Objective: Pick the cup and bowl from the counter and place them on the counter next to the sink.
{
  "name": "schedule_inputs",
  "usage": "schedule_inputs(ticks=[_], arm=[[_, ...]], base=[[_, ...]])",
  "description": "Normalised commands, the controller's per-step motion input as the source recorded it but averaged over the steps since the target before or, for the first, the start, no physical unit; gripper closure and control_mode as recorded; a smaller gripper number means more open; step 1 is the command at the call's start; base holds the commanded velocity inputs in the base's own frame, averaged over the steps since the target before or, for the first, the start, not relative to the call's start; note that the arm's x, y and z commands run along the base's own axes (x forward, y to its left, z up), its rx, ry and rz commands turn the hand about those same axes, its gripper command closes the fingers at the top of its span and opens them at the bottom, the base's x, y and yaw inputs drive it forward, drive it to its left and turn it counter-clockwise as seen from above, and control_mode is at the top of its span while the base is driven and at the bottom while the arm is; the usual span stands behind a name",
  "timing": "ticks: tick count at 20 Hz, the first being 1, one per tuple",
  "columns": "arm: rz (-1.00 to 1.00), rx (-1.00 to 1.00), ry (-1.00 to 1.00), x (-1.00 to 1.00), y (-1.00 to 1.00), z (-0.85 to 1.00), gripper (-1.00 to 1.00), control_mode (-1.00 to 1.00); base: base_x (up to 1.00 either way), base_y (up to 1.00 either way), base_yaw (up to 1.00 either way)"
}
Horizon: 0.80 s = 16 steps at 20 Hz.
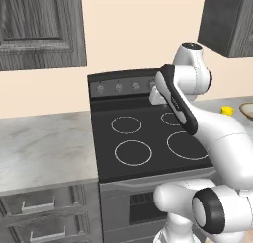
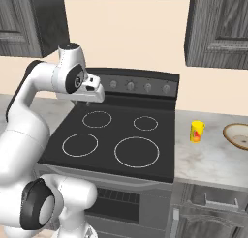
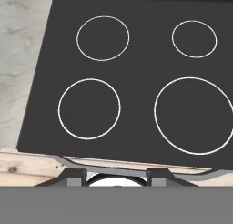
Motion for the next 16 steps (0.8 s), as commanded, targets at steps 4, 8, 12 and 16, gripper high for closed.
schedule_inputs(ticks=[4,8,12,16], arm=[[0.0,0.0,0.0,-0.03,0.0,0.0,-1.0,-1.0],[0.0,0.0,0.03,-0.01,0.0,-0.03,-1.0,-1.0],[0.0,0.0,0.03,-0.27,0.0,-0.04,-1.0,-1.0],[0.0,0.0,0.03,-0.26,-0.04,-0.11,-1.0,-1.0]], base=[[0.0,0.0,0.0],[0.0,0.0,0.0],[0.0,0.0,0.0],[0.0,0.0,0.0]])
